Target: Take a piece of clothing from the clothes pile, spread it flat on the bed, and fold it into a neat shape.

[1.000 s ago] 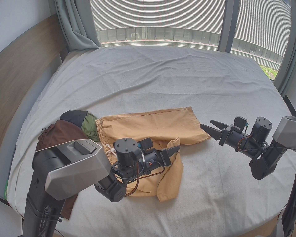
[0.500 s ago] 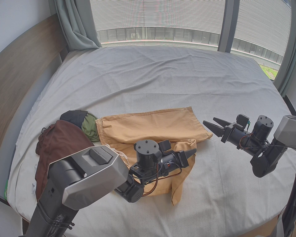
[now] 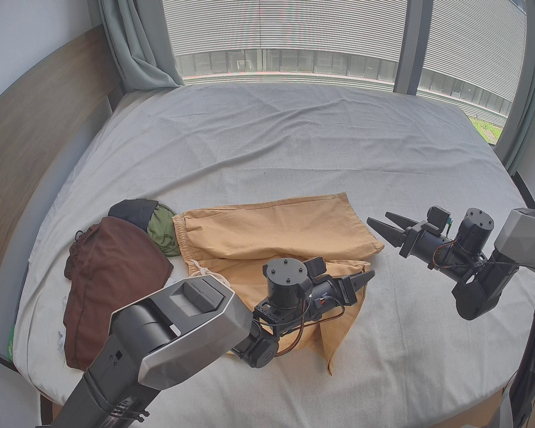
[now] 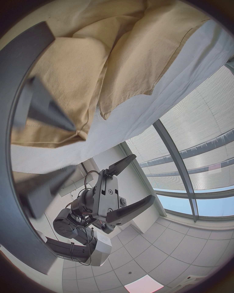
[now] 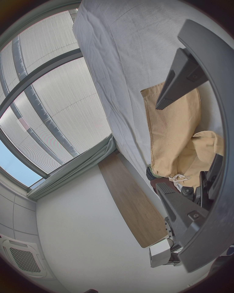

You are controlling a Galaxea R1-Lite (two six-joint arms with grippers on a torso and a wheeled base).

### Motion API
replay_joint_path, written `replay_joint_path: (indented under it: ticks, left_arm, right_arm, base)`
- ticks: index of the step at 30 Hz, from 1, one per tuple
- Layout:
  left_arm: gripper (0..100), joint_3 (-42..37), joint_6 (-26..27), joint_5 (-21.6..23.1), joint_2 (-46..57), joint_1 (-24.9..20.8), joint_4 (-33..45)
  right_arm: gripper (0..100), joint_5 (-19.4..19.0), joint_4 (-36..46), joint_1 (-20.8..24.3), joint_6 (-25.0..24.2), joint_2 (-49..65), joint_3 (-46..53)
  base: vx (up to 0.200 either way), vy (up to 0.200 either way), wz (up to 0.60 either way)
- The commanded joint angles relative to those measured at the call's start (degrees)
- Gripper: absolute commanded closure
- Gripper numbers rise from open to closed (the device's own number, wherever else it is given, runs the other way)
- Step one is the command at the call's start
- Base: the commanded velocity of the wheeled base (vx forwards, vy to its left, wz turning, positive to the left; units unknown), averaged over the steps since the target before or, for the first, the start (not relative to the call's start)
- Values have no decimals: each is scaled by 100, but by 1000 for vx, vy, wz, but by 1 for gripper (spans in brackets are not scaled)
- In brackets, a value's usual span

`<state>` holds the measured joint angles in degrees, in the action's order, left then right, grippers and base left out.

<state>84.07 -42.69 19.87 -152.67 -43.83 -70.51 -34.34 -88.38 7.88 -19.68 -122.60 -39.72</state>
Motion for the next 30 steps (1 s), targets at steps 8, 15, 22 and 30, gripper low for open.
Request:
replay_joint_path:
  ticks: [8, 15, 22, 30]
  left_arm:
    - [0, 13, 6, -36, -25, -117, -112]
    - [0, -233, 33, -71, 361, 23, -376]
    - [0, -1437, 226, -53, 1179, 436, -595]
    - [0, -3195, 745, 483, 1908, 1016, -929]
  right_arm:
    - [0, -2, -4, -23, 8, -9, -1]
    - [0, -2, 5, -76, 8, -27, 17]
    - [0, 24, 5, -58, -124, -150, 131]
    - [0, 6, 5, -14, -274, -133, 298]
  base:
    - [0, 0, 0]
    - [0, 0, 0]
    - [0, 0, 0]
    - [0, 0, 0]
